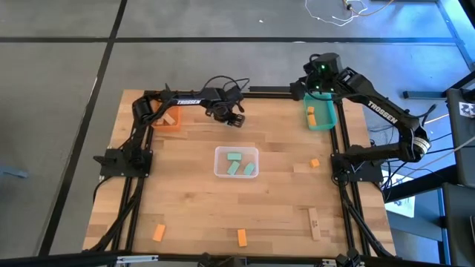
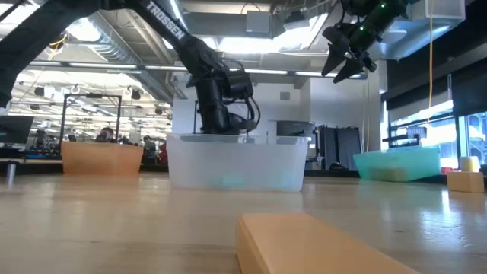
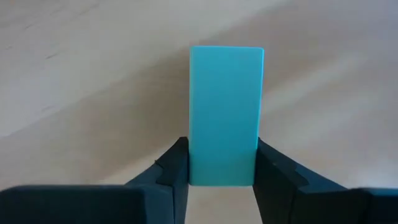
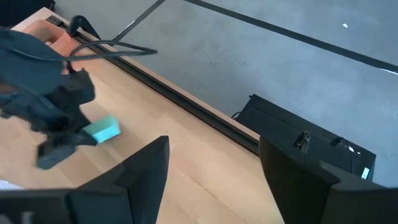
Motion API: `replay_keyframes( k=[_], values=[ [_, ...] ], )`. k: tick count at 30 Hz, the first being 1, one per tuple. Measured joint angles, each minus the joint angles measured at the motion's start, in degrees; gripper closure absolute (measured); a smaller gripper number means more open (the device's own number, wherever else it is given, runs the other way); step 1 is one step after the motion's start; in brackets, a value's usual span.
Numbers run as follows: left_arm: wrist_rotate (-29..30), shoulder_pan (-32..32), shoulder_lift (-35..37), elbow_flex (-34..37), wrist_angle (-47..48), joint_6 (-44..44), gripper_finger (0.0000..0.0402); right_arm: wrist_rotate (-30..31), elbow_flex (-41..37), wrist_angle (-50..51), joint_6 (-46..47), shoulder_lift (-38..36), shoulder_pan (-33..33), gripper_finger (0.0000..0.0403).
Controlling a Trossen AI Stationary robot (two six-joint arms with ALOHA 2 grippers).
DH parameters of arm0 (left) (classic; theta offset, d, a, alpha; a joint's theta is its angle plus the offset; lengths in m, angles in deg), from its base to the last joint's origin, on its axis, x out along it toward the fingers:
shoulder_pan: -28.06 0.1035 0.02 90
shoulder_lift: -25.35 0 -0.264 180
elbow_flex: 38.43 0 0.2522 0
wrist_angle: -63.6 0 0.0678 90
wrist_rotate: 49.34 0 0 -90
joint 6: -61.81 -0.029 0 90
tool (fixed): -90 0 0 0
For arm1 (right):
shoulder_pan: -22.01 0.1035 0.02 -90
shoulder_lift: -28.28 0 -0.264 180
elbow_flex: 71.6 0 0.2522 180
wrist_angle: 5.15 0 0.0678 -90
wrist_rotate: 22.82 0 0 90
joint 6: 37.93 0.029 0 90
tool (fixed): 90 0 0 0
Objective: Sort & place blocks by color
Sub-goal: Put the blue block into the transparent bin
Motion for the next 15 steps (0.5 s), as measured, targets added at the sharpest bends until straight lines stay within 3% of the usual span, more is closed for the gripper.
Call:
replay_keyframes(
  k=[3,6,12,15],
  values=[
    [-2.75,-1.15,3.61,-0.02,0.88,-7.06,0.0278,-0.32,0.00,0.06,-2.33,0.00,0.00,0.0155],
    [-6.07,-2.69,7.81,-0.01,4.05,-16.12,0.0278,-4.54,0.00,0.40,-7.66,0.00,0.00,0.0155],
    [-10.07,-7.89,17.43,-0.02,10.65,-25.67,0.0278,-19.06,0.00,0.88,-17.52,0.00,0.02,0.0155],
    [-11.94,-11.17,20.59,-0.02,12.83,-26.23,0.0278,-28.32,0.00,1.41,-23.62,0.00,0.02,0.0155]
  ],
)
